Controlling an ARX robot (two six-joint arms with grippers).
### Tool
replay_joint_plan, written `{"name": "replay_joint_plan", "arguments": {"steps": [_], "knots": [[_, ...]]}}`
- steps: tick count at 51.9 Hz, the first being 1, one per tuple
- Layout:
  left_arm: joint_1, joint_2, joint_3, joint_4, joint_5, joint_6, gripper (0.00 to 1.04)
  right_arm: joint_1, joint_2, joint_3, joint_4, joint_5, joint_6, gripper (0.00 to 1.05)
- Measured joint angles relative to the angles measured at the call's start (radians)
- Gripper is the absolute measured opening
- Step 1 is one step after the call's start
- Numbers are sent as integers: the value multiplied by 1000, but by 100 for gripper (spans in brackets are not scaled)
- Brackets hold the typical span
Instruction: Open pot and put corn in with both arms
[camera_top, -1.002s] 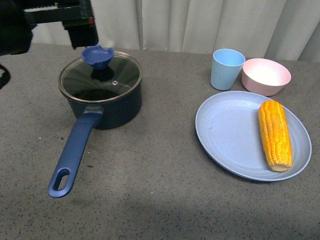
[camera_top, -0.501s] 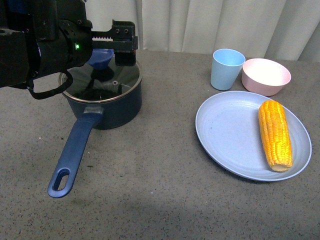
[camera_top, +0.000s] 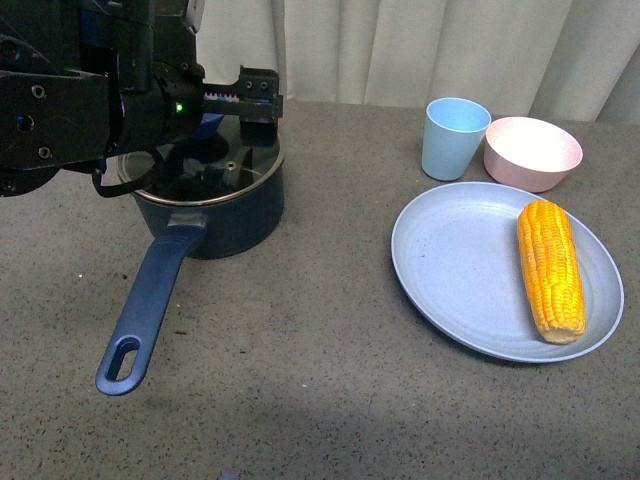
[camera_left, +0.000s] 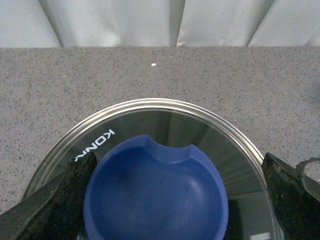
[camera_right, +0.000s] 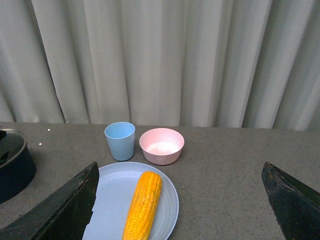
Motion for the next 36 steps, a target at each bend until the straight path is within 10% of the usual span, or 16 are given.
{"name": "replay_joint_plan", "arguments": {"steps": [18,27,36], "knots": [[5,15,1,-8,-5,-21,98,0,0,0,0,0,0,95],[10,15,1,-4,-19,-19,65,0,0,0,0,0,0,95],[10,14,1,-4,-23,-16,63,0,0,0,0,0,0,95]]}}
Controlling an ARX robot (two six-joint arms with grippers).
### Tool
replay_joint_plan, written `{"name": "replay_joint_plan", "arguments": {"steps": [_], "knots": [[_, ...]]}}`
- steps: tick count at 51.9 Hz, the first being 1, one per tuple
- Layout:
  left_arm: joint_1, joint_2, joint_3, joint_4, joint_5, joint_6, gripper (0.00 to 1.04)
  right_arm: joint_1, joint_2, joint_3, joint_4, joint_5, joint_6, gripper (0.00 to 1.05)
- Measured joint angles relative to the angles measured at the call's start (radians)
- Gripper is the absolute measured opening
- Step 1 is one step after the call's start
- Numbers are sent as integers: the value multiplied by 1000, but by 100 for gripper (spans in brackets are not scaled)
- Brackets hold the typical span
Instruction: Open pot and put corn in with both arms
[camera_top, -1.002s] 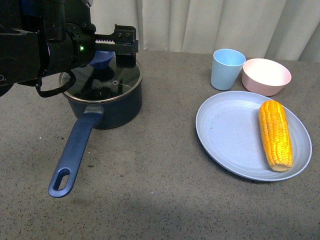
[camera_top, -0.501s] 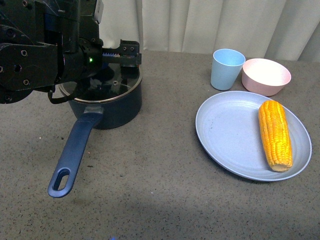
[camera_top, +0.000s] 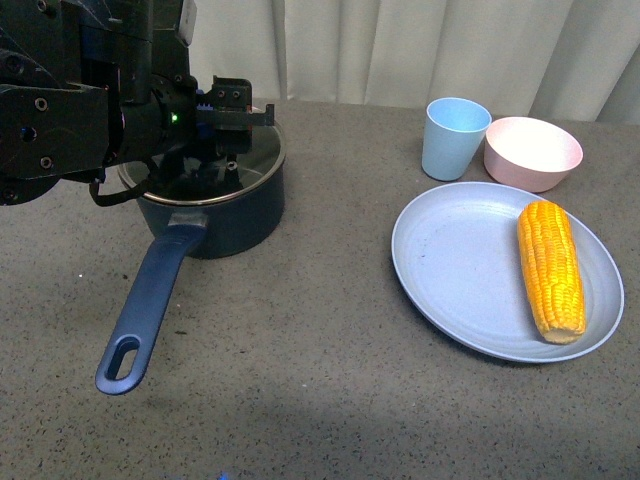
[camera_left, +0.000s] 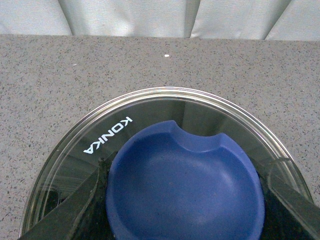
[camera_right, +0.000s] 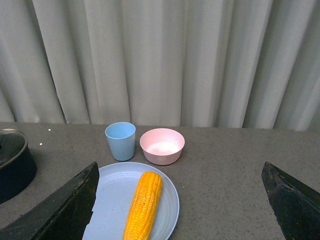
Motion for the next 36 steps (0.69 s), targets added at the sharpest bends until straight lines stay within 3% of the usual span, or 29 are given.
{"name": "replay_joint_plan", "arguments": {"steps": [15,36], "knots": [[40,-159,-26,32,30,-9,63,0,0,0,0,0,0,95],[354,-118,-126,185,89,2,63,0,0,0,0,0,0,95]]}}
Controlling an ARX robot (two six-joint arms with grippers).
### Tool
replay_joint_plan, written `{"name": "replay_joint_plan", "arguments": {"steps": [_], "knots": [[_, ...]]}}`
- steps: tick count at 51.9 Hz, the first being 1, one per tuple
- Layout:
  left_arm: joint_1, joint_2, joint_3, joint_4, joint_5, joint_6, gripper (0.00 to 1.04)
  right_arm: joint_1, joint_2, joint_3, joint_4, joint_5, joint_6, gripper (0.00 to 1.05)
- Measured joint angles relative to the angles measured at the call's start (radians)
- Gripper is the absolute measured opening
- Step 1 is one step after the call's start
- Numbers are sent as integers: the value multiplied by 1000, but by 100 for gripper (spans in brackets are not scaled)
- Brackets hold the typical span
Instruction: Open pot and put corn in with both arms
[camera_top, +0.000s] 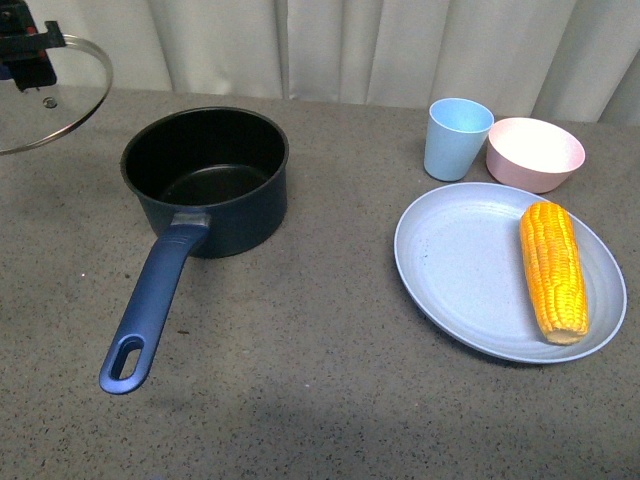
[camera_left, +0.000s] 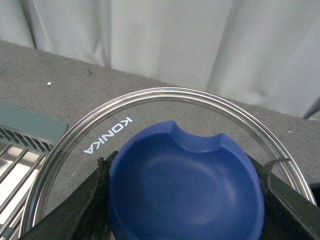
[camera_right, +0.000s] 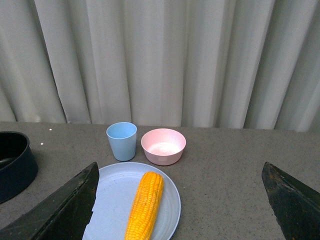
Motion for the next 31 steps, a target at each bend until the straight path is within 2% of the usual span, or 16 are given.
{"name": "replay_joint_plan", "arguments": {"steps": [8,31], "knots": [[28,68,0,35,21,10,63,0,0,0,0,0,0,95],[21,299,48,86,12,6,63,0,0,0,0,0,0,95]]}}
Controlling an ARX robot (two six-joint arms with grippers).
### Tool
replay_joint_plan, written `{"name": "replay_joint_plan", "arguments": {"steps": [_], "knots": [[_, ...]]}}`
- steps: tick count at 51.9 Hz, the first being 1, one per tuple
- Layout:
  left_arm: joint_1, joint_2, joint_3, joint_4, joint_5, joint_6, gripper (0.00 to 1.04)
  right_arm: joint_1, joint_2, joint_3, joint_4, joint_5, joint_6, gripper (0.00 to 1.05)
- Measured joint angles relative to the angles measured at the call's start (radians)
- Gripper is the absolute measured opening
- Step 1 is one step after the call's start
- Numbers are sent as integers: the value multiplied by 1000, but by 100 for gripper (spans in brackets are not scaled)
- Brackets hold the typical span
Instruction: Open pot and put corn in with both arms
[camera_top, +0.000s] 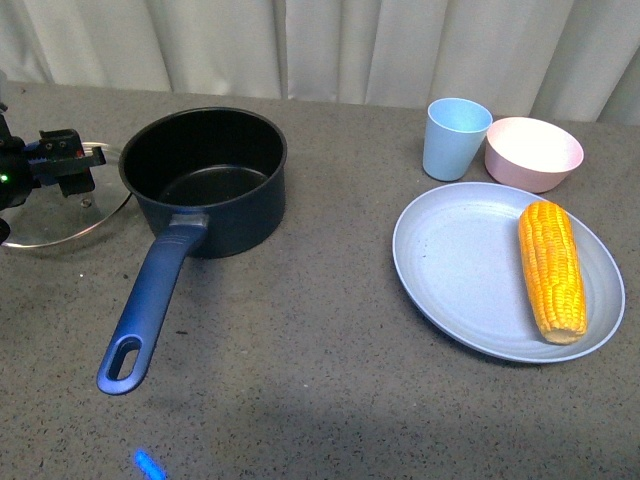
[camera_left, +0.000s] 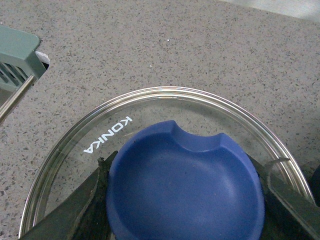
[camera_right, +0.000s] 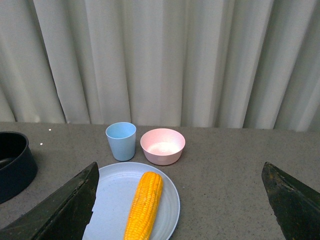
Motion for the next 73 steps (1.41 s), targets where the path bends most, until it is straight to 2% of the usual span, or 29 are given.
{"name": "replay_joint_plan", "arguments": {"steps": [19,25,30,44,53,61,68,73], "knots": [[-4,68,37,-1,-15,13,63,0,0,0,0,0,0,95],[-4,64,32,0,-11,2,80,0,0,0,0,0,0,95],[-4,26,0,-1,-17,2,99,0,0,0,0,0,0,95],[-4,-215,-187,20,-45,11,98,0,0,0,0,0,0,95],[0,-456,-418,87,-100,18,98,0,0,0,0,0,0,95],[11,-661,-578,23,-110,-2,98,0,0,0,0,0,0,95],[38,-961,-726,-120,-85,-17,98,0,0,0,0,0,0,95],[41,-1091,-759,-210,-84,-24,98,0,0,0,0,0,0,95]]}}
